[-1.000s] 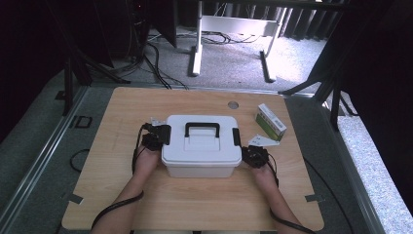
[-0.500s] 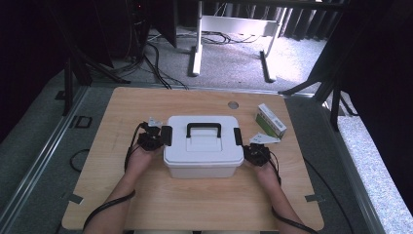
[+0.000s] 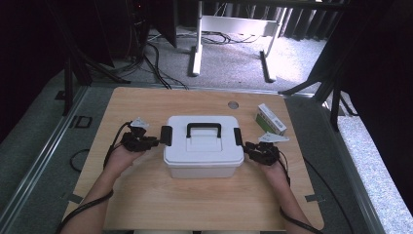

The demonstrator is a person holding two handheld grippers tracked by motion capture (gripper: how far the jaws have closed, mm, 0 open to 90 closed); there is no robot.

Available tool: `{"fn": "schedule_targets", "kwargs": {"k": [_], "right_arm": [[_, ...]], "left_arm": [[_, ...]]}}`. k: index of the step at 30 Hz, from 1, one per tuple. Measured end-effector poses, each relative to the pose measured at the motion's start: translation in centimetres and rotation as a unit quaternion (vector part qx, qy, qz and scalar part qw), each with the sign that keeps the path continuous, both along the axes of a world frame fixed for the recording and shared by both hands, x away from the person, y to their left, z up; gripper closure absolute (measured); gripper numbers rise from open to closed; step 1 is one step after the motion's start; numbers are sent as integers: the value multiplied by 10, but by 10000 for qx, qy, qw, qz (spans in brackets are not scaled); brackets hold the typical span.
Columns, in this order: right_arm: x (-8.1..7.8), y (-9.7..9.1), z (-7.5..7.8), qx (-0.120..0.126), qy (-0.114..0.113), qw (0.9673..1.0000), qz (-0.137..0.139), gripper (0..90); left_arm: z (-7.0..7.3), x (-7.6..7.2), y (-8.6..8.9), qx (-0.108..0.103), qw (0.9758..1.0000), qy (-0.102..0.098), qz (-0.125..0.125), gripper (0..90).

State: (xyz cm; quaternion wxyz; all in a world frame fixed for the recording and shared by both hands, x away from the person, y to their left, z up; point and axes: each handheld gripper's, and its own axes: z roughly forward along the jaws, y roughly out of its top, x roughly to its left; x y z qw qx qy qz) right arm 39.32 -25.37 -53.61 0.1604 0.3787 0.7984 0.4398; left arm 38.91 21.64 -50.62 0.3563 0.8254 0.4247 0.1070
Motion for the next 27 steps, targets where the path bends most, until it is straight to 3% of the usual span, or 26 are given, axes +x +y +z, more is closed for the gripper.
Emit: {"fn": "schedule_targets", "kwargs": {"k": [5,7,10,19,27], "right_arm": [[0,-7,9,-88,1,10000,-6,472],[0,-10,15,-225,-80,9997,-28,438],[4,-19,29,-197,-143,9997,-68,383],[34,-47,77,-421,-361,9969,-551,320],[73,-60,91,-877,29,9922,-886,321]], "left_arm": [[3,-5,10,42,10000,17,-84,736],[1,-7,12,-4,9999,40,-104,735],[-4,-10,13,26,9997,121,-193,729],[-10,-16,16,9,9982,344,-487,699],[-7,-17,11,146,9960,464,-750,699]]}}
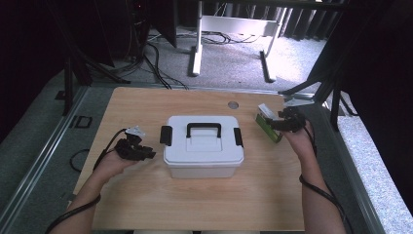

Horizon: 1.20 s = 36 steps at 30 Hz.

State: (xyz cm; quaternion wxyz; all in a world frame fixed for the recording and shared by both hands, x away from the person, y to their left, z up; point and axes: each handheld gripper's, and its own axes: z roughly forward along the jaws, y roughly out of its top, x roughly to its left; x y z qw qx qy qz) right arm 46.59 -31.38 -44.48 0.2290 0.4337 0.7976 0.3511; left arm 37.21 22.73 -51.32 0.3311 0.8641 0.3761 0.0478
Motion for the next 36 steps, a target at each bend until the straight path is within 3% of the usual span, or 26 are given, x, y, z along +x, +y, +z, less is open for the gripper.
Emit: {"fn": "schedule_targets", "kwargs": {"k": [4,9,12,17,22,23,24,29,36], "right_arm": [[20,-2,-1,-457,381,9981,-167,350],[39,1,-4,-793,820,9933,-204,372],[50,5,-8,-961,1088,9891,-232,396],[65,12,-13,-1292,1527,9796,-202,477],[73,15,-15,-1355,1699,9759,-204,521],[76,16,-17,-1402,1811,9732,-225,572],[76,17,-18,-1403,1838,9727,-201,575],[75,18,-20,-1389,1819,9734,-81,610],[67,26,-12,-1691,1892,9672,141,619]], "left_arm": [[1,-1,-2,188,9998,51,-105,698],[2,-2,-6,394,9990,74,-219,675],[3,-1,-7,455,9985,97,-290,675],[4,-1,-11,559,9975,148,-394,674],[4,-1,-11,549,9975,182,-411,675],[4,-1,-11,557,9973,201,-432,675],[3,-1,-11,585,9971,212,-429,675],[2,-1,-12,600,9967,265,-487,674],[7,-2,-14,712,9956,246,-549,674]]}}
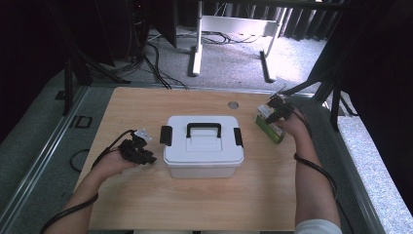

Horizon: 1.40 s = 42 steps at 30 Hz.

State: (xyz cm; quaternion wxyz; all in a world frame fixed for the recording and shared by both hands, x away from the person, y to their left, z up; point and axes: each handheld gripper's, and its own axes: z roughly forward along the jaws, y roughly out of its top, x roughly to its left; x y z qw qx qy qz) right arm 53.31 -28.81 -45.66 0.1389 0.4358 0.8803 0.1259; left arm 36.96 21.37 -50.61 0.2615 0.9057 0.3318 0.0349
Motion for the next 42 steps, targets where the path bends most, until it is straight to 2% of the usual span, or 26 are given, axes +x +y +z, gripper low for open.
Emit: {"fn": "schedule_targets", "kwargs": {"k": [5,10,14,19,26,32,37,41,42], "right_arm": [[-18,6,6,61,99,9997,200,619],[-42,16,6,-42,74,9988,489,619],[-62,20,5,76,83,9978,653,619],[-81,19,4,136,117,9971,736,619],[-102,11,5,285,60,9973,680,619],[-111,7,4,363,-4,9969,699,619],[-112,6,1,397,16,9969,687,618],[-110,5,-8,404,50,9971,648,617],[-110,4,-8,469,29,9969,635,617]], "left_arm": [[5,-2,1,2,10000,-19,-24,674],[9,-5,0,48,9999,-35,-82,674],[11,-6,-2,46,9999,-52,-117,674],[8,-7,-5,69,9999,-17,-147,674],[7,-8,-7,-2,9999,-26,-152,674],[5,-9,-8,3,9998,42,-175,674],[5,-10,-9,5,9998,39,-182,674],[5,-10,-8,29,9998,62,-207,674],[5,-10,-8,47,9997,60,-211,674]]}}
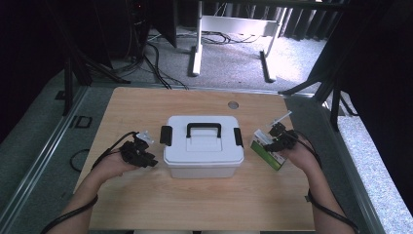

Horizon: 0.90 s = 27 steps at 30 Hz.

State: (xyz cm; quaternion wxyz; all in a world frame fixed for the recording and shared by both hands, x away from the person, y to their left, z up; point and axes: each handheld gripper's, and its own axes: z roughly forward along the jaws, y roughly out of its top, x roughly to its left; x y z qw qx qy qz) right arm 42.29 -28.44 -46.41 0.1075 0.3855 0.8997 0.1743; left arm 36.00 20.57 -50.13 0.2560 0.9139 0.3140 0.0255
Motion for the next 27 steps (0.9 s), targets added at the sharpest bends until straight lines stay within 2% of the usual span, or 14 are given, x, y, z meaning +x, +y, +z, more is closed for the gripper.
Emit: {"fn": "schedule_targets", "kwargs": {"k": [7,12,13,15,16,19,21,22,24,27], "right_arm": [[-1,0,-1,-34,-60,10000,69,594],[-1,0,-3,107,-57,9998,136,432],[-2,0,-3,88,-116,9998,133,399],[-3,-2,-1,222,-189,9995,78,333],[-3,-2,-1,222,-189,9995,78,333],[-2,-6,2,511,-227,9984,14,194],[-2,-7,2,541,-267,9982,-10,158],[-3,-7,3,557,-263,9981,48,131],[-3,-8,4,629,-258,9977,83,138],[-4,-9,8,544,-242,9981,186,139]], "left_arm": [[-1,-1,0,34,10000,46,11,674],[1,-1,2,41,10000,70,-8,658],[1,-2,2,63,10000,71,-6,643],[2,-2,3,55,9999,93,-4,616],[2,-2,3,55,9999,93,-4,612],[4,-2,5,75,9999,104,11,590],[5,-2,7,87,9999,141,11,576],[6,-2,7,115,9998,144,24,536],[7,-3,8,158,9997,186,8,528],[8,-3,9,221,9994,265,-8,487]]}}
